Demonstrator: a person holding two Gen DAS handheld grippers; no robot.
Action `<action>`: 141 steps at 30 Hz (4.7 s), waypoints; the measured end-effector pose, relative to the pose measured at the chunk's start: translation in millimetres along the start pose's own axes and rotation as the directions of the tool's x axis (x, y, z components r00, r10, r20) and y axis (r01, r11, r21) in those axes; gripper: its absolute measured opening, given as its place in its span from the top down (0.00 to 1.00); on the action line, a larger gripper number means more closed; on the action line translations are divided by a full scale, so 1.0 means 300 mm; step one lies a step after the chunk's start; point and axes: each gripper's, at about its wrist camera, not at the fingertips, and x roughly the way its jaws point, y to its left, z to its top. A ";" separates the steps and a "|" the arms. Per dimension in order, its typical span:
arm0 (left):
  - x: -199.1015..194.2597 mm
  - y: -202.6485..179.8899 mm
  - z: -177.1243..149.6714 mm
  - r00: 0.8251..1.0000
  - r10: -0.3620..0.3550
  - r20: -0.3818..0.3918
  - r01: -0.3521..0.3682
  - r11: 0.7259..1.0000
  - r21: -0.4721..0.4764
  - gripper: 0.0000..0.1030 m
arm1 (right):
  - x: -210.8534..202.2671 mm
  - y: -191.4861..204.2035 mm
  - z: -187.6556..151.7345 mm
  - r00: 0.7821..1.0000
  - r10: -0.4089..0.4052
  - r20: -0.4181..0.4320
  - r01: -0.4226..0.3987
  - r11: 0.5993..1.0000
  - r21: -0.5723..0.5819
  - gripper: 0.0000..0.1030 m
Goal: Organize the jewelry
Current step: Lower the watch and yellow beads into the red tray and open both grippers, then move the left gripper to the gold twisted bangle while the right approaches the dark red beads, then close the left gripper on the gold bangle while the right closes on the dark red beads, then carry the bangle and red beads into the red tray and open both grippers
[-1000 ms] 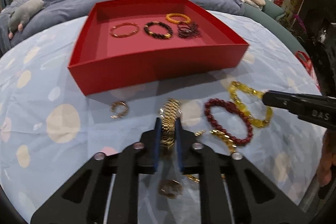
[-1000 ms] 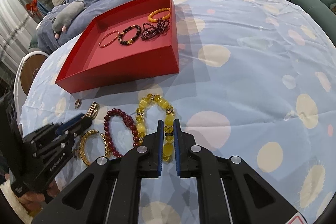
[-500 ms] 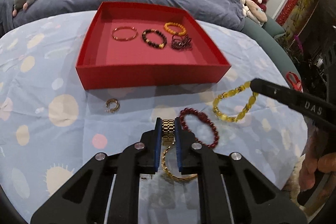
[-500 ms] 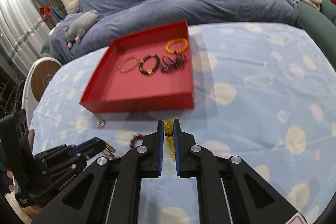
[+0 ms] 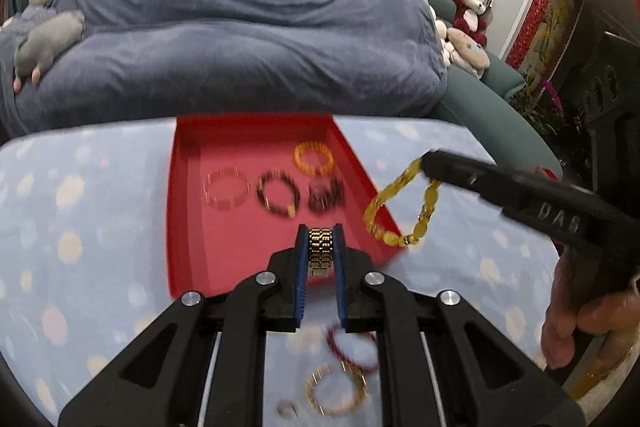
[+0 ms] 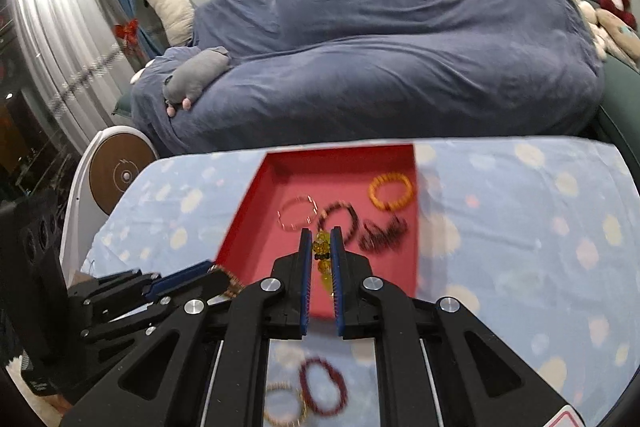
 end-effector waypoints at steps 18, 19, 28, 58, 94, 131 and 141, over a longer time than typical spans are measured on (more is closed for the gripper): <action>0.379 0.201 0.072 0.986 0.119 -0.117 -0.128 0.990 -0.067 0.87 | 0.465 -0.056 -0.016 0.974 -0.024 -0.223 0.029 0.999 0.019 0.90; 0.379 0.209 0.069 0.986 0.124 -0.110 -0.133 0.988 -0.078 0.75 | 0.459 -0.061 -0.017 0.976 -0.033 -0.214 0.037 0.999 0.017 0.88; 0.208 0.197 0.062 0.981 0.193 0.007 -0.192 0.976 -0.099 0.36 | 0.228 -0.106 -0.025 0.994 -0.081 -0.077 0.085 0.995 0.042 0.58; 0.124 -0.032 -0.521 0.952 0.236 -0.194 -0.252 0.966 -0.063 0.39 | 0.008 -0.076 -0.554 0.961 -0.131 -0.245 0.149 0.987 0.060 0.58; 0.109 -0.048 -0.498 0.966 0.201 -0.161 -0.207 0.978 -0.018 0.45 | 0.120 -0.034 -0.531 0.958 -0.093 -0.270 0.102 0.995 0.019 0.66; 0.025 0.128 -0.061 0.983 0.184 -0.014 -0.185 0.976 -0.117 0.45 | 0.098 0.028 -0.058 0.999 -0.038 -0.036 0.036 0.997 -0.063 0.93; 0.294 0.190 0.144 0.972 0.232 -0.037 -0.234 0.970 -0.067 0.45 | 0.409 0.003 0.075 0.992 -0.019 -0.122 0.015 0.999 -0.033 0.93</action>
